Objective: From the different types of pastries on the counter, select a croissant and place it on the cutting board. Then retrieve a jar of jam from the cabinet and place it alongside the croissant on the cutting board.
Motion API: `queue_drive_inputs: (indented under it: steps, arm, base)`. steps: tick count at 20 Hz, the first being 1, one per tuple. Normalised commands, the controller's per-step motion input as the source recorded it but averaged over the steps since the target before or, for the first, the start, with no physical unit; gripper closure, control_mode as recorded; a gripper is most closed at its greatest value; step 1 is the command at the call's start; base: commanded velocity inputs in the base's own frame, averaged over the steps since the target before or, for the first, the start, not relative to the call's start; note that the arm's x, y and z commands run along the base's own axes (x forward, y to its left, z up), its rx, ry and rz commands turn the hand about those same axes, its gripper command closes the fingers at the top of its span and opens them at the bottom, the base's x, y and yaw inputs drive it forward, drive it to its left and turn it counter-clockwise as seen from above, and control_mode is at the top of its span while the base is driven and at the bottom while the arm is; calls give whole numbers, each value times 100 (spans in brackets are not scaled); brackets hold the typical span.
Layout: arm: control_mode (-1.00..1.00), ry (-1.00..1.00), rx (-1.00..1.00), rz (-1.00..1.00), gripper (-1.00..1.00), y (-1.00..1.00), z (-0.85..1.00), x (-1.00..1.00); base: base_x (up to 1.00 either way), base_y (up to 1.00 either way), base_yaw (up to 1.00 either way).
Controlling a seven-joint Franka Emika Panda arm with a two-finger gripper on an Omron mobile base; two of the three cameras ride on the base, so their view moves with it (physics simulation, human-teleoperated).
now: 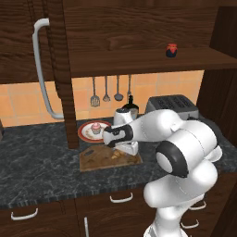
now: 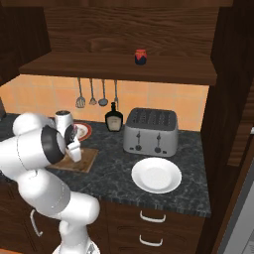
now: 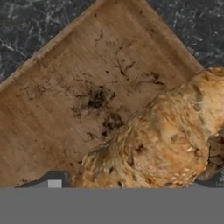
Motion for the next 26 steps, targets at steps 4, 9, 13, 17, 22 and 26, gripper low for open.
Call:
queue_drive_inputs:
  steps: [4,9,13,17,22,26]
  arm:
    - [-100,-1,0,4,-100,0,-8,1]
    - [-100,-4,0,0,-100,-4,7,-13]
    - [-100,-14,0,0,-100,-19,42,-28]
    - [-100,-14,0,0,-100,-33,49,-27]
    - [-100,-1,0,1,-100,-29,0,-1]
    - [-100,-11,0,-1,-100,-79,39,-24]
  base:
    - [0,0,0]
    - [0,0,0]
    - [0,0,0]
    - [0,0,0]
    - [0,0,0]
    - [0,0,0]
